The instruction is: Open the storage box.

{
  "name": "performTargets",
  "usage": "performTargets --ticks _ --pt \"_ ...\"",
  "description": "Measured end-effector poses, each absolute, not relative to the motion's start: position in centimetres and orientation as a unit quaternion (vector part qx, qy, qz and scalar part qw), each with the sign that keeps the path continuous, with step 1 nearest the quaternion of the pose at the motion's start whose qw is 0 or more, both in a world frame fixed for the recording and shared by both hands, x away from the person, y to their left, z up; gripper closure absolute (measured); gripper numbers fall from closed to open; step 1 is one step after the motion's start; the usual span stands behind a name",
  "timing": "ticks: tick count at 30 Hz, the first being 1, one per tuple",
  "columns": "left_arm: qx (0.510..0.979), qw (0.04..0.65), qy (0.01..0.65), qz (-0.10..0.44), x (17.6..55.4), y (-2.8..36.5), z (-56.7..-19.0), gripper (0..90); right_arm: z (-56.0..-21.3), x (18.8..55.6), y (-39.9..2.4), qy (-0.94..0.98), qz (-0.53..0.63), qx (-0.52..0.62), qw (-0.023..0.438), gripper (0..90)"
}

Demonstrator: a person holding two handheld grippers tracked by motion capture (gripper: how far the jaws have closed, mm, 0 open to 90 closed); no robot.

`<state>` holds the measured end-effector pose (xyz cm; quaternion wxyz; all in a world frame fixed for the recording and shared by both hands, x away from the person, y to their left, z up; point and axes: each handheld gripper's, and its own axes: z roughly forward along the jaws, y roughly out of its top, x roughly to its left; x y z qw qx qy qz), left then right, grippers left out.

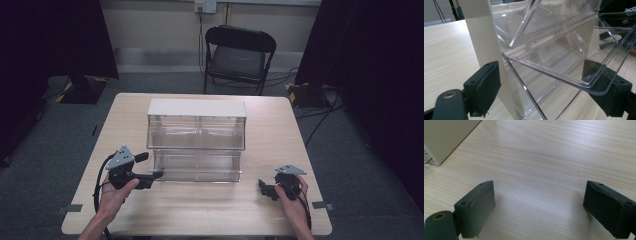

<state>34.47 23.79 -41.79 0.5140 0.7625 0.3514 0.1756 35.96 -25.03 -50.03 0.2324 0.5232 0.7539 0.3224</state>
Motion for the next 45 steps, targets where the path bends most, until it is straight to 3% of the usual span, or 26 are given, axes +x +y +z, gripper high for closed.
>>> performTargets --ticks 45 --pt "0.757 0.525 0.343 0.184 34.8 23.0 -40.2 15.6 -50.0 36.0 -25.0 0.754 0.322 0.523 0.232 9.6"
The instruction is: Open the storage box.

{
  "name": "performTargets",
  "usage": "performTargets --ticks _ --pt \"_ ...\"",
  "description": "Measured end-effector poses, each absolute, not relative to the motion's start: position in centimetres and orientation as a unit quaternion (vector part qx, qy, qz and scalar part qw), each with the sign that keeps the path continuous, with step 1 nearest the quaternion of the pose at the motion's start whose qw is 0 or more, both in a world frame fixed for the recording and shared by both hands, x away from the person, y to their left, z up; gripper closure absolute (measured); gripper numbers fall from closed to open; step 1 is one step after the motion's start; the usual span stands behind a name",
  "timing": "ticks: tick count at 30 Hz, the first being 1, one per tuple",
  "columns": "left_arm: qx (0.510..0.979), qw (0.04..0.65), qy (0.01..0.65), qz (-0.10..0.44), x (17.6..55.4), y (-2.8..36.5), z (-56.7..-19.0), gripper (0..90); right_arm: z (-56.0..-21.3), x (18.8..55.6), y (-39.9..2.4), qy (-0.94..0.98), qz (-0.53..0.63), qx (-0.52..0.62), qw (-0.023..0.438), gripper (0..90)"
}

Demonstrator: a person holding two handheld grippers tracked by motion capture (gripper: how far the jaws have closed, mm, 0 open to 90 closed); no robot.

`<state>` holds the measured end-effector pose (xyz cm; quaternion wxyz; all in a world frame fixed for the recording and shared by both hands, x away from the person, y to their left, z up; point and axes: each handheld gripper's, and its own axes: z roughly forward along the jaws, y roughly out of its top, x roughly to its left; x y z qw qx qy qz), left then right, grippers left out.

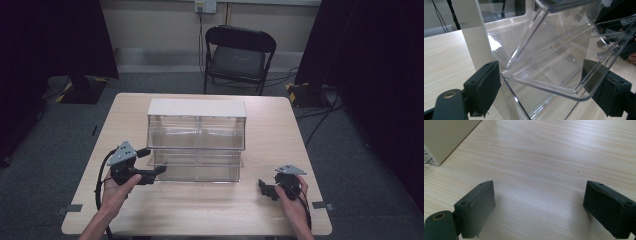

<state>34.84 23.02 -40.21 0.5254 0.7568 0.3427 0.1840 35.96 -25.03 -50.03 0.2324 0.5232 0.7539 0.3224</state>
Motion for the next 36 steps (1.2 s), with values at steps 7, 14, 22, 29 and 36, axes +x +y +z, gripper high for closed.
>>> performTargets --ticks 7,14,22,29,36 --pt "0.753 0.53 0.344 0.181 35.14 22.91 -39.65 15.5 -50.03 35.96 -25.03 0.754 0.322 0.523 0.232 9.5" --pt "0.754 0.533 0.339 0.179 35.26 22.58 -39.42 15.5 -50.03 35.96 -25.03 0.754 0.322 0.523 0.232 9.5" --pt "0.751 0.537 0.339 0.18 35.3 22.54 -39.26 15.3 -50.03 35.96 -25.03 0.754 0.322 0.523 0.232 9.5" --pt "0.753 0.534 0.338 0.182 35.3 22.56 -39.2 15.1 -50.03 35.96 -25.03 0.754 0.322 0.523 0.232 9.5" --pt "0.753 0.535 0.336 0.183 35.29 22.71 -39.08 15.3 -50.03 35.96 -25.03 0.754 0.322 0.523 0.232 9.5"
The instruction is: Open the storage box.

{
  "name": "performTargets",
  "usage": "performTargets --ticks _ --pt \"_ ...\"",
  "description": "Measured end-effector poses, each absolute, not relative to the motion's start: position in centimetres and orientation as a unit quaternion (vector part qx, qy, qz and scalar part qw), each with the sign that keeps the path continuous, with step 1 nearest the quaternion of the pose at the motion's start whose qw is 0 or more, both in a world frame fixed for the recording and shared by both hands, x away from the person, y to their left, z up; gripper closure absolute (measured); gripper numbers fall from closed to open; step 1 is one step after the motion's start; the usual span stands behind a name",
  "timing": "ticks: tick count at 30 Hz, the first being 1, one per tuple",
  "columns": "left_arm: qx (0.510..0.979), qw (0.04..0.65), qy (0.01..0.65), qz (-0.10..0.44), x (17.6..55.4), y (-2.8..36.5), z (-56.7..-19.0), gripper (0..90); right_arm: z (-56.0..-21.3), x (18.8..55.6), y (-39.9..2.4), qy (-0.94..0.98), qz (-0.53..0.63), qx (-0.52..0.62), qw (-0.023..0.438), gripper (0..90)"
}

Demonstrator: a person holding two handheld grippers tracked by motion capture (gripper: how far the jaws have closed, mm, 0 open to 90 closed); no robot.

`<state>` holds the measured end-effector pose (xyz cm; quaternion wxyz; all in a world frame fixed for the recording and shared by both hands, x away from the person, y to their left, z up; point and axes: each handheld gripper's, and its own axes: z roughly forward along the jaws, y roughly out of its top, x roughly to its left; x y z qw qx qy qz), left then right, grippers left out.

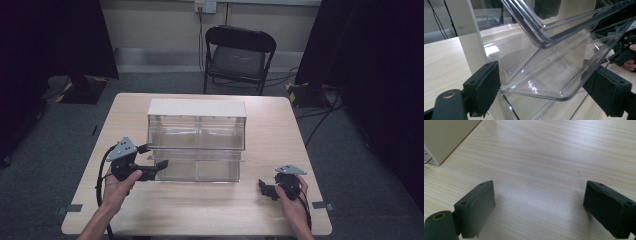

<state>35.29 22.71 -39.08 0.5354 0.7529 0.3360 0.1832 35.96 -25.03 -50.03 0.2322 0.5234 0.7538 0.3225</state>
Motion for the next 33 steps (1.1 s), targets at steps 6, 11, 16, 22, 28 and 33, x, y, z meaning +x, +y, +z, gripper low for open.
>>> performTargets --ticks 6,11,16,22,28,33 --pt "0.75 0.538 0.337 0.185 35.35 22.71 -38.99 15.4 -50.03 35.96 -25.03 0.754 0.322 0.523 0.232 9.6" --pt "0.748 0.539 0.338 0.189 35.3 22.64 -38.73 15.4 -50.04 35.96 -25.02 0.753 0.323 0.524 0.233 9.6" --pt "0.749 0.539 0.337 0.187 35.35 22.54 -38.7 15.5 -50.03 35.96 -25.03 0.754 0.322 0.523 0.232 9.5" --pt "0.748 0.539 0.338 0.187 35.4 22.59 -38.66 15.4 -50.03 35.96 -25.03 0.754 0.323 0.523 0.232 9.5" --pt "0.749 0.539 0.336 0.189 35.52 22.59 -38.5 15.4 -50.03 35.96 -25.03 0.754 0.322 0.523 0.232 9.5" --pt "0.747 0.542 0.337 0.189 35.55 22.48 -38.45 15.3 -50.04 35.96 -25.02 0.753 0.323 0.524 0.233 9.5"
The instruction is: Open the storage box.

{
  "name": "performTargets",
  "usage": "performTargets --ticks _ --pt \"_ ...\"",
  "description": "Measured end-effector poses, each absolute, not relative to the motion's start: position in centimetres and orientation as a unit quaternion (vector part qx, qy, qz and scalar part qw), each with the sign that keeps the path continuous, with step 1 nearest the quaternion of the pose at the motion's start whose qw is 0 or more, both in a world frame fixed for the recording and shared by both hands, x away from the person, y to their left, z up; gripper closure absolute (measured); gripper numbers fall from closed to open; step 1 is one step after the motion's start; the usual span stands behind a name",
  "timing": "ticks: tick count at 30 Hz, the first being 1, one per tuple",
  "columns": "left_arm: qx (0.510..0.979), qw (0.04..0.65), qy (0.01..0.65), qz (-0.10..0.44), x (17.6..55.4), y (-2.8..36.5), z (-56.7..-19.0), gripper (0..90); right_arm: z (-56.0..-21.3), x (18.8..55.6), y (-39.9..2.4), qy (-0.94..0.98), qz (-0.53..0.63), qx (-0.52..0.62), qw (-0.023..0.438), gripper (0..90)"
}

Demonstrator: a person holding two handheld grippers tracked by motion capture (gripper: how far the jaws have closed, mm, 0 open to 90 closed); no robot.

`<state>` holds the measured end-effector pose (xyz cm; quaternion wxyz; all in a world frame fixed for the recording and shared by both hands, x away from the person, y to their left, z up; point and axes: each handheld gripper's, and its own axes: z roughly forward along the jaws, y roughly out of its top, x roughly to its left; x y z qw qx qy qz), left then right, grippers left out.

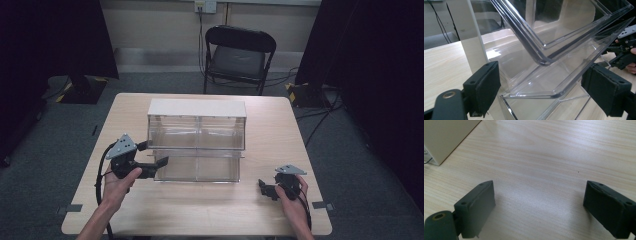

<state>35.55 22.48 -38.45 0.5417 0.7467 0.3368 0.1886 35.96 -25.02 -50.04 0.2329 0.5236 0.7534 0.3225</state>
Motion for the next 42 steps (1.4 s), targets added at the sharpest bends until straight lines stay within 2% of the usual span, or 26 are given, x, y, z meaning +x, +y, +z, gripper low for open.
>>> performTargets --ticks 20,42 --pt "0.742 0.546 0.349 0.176 36.2 22.33 -38.45 10.9 -50.04 35.96 -25.02 0.753 0.323 0.524 0.233 9.5" --pt "0.745 0.542 0.351 0.168 36.33 22.47 -38.38 11.7 -50.04 35.96 -25.02 0.754 0.322 0.523 0.233 9.5"
